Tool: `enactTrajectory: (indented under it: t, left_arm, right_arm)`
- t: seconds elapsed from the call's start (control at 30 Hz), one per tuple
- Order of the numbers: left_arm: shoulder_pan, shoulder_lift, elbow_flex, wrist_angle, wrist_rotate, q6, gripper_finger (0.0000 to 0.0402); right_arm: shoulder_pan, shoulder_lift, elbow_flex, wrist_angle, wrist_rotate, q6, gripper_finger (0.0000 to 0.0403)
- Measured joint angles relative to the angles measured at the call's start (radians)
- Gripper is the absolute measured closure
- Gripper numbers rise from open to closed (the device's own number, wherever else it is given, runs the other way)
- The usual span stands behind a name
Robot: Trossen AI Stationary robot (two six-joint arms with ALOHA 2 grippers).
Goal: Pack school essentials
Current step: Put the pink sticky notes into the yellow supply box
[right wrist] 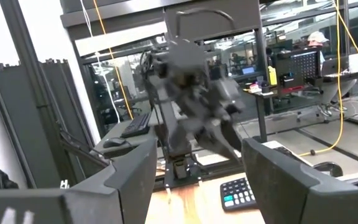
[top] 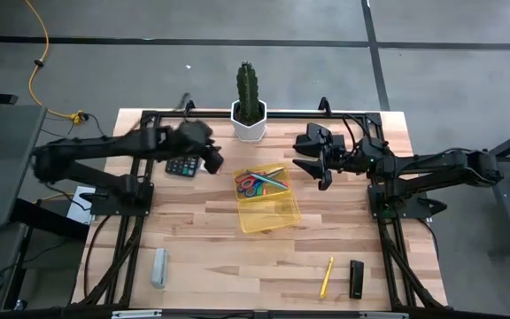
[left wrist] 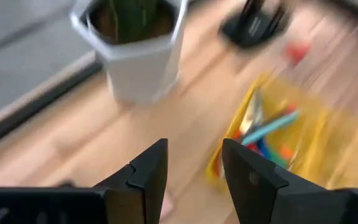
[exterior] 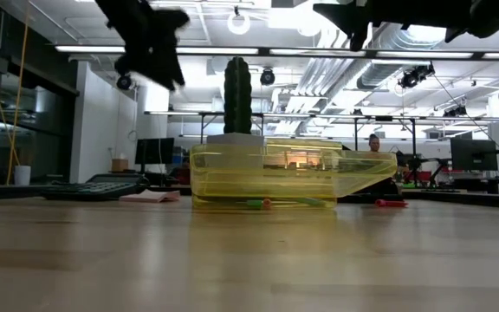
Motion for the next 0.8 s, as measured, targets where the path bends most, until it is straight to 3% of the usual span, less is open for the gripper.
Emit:
enactTrajectory:
  t: [0.2,0.4,0.6,0.8]
  left_arm:
    - [0.089,0.256,0.075,-0.136,0.142,-0.161,0.0261]
    - [0.133,0.486,0.119,-0.221,0.190,-0.165,0.0261]
    - [0.134,0.601,0.127,-0.185,0.189,-0.206,0.0261]
    - [0.133,0.633,0.128,-0.158,0.139,-0.245,0.0261]
  right_arm:
    - [0.000,0.000,0.000,-0.010,0.000,0.009,0.0176]
    - [0.000,0.000,0.000,-0.021,0.000,0.009,0.0176]
    - [0.000,0.000,0.000,-0.048,0.001,0.009,0.0176]
    - [0.000,0.000,0.000,-0.053,0.001,0.009,0.0176]
